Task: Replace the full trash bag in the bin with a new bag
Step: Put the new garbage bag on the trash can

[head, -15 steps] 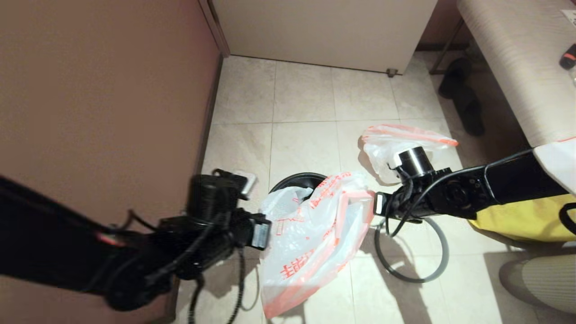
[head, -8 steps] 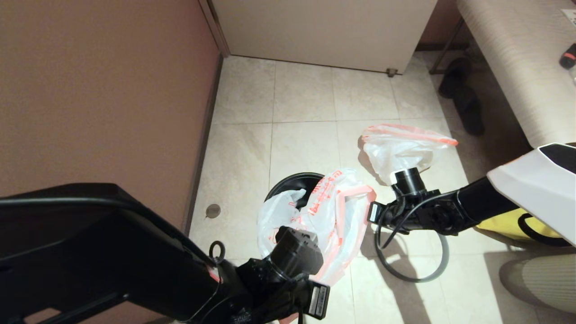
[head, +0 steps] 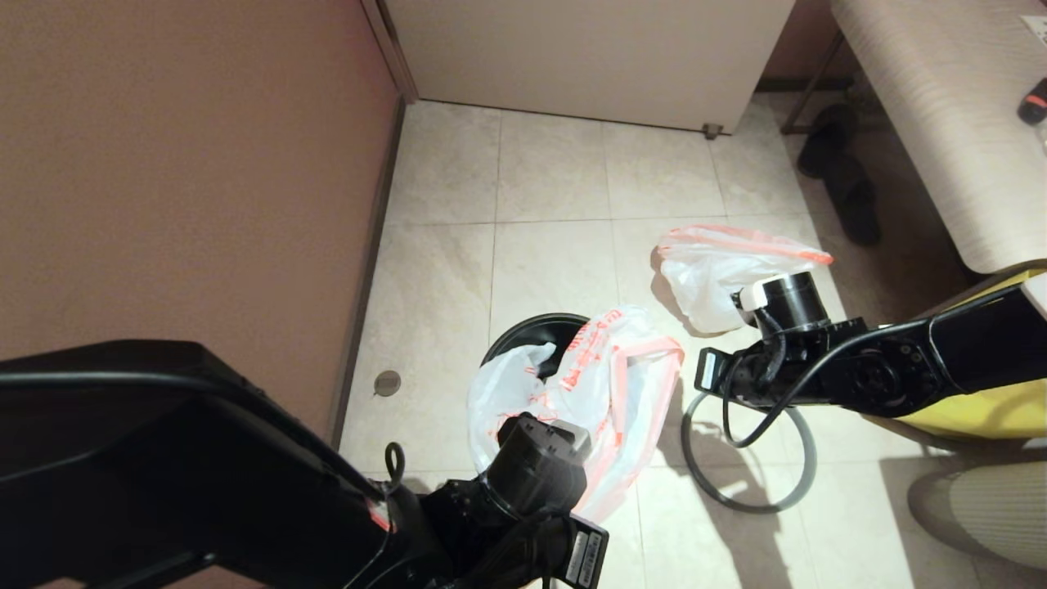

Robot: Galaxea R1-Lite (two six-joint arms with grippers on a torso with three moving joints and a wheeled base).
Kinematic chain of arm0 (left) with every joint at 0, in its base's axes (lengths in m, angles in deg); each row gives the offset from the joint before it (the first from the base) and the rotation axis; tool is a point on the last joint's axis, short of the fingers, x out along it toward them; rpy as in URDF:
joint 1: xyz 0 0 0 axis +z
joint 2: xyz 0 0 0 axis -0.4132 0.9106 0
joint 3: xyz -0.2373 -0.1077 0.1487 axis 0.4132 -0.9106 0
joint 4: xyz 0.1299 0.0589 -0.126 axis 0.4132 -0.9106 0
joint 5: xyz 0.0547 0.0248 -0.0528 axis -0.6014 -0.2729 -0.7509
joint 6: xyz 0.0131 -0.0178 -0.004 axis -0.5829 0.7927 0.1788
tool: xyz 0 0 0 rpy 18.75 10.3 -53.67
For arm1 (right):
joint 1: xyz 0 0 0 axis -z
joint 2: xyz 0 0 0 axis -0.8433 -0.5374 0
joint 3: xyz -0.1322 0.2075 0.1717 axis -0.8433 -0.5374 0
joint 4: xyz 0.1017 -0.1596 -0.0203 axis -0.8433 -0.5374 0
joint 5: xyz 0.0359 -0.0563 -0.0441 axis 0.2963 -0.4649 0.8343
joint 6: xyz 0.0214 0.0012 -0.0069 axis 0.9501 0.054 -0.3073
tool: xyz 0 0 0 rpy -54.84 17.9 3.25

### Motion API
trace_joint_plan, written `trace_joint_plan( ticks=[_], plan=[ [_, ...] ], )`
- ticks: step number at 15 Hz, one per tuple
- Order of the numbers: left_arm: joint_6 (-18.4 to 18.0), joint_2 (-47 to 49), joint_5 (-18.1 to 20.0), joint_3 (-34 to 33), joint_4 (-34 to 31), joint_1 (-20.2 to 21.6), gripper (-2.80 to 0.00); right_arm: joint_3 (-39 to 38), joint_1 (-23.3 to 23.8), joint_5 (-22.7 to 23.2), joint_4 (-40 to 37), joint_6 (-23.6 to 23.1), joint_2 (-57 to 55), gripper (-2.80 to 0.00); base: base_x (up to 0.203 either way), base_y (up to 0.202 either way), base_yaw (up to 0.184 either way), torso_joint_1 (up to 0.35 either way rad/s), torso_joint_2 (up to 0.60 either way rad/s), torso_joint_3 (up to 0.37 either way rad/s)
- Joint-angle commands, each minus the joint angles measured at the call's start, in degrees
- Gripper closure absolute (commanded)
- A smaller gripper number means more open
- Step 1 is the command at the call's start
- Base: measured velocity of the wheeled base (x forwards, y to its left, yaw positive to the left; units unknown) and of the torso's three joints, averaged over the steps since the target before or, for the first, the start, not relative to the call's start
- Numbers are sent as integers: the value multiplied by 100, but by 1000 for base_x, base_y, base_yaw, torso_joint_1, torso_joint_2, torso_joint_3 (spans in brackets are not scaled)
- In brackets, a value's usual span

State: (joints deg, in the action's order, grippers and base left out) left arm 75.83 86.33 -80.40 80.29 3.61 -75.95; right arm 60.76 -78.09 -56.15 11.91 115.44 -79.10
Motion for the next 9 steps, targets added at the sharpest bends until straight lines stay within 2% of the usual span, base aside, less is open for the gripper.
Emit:
trace_joint_plan(
  ticks=[1,2,4,5,7,9],
  plan=[
    [-208,517,-213,99,382,208,0,-81,-138,4,-204,28,514,0,0,0,0,0,0,0],
    [-528,672,-331,104,466,258,0,-83,-167,12,-378,43,689,0,0,0,0,0,0,0],
    [-766,799,-794,59,634,283,0,-10,-286,13,-607,140,864,0,0,0,0,0,0,0],
    [-829,809,-826,19,709,277,-280,0,-295,11,-683,147,916,0,0,0,0,0,0,0],
    [-1009,819,-1138,-25,969,269,-280,26,-321,-1,-1049,154,1065,0,0,0,0,0,0,0],
    [-1145,971,-1238,-28,1026,268,-280,27,-333,-30,-1143,146,1117,0,0,0,0,0,0,0]
  ],
)
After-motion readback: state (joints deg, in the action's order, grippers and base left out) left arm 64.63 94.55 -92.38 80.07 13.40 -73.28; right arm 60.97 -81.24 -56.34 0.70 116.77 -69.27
